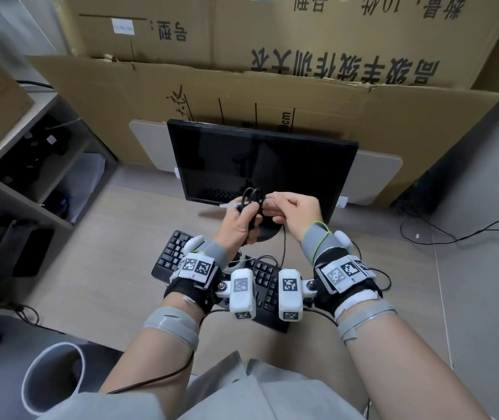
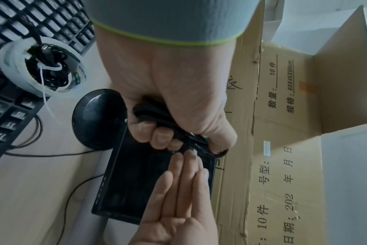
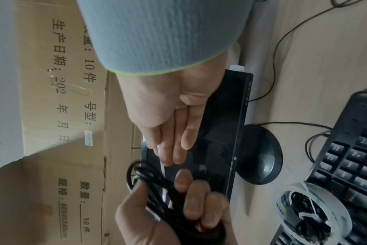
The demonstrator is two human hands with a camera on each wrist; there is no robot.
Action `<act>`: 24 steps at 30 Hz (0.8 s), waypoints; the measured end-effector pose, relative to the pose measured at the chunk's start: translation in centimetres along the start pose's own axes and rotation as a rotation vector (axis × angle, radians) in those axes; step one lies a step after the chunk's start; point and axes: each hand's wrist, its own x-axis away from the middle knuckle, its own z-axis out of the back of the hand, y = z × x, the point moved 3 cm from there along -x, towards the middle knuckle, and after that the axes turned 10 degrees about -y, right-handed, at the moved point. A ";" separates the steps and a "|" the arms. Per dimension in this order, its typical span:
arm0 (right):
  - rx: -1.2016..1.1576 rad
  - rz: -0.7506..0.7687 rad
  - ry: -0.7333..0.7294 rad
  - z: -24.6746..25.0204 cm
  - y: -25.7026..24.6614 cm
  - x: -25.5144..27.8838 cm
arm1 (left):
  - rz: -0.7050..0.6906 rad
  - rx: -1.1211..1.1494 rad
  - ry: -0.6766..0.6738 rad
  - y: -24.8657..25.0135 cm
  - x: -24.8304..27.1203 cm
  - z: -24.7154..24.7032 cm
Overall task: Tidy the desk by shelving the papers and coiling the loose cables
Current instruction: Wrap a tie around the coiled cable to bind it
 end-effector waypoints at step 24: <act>-0.087 -0.012 -0.110 0.1 1.1 0.8 | -0.066 0.065 0.107 -0.4 -0.7 1.1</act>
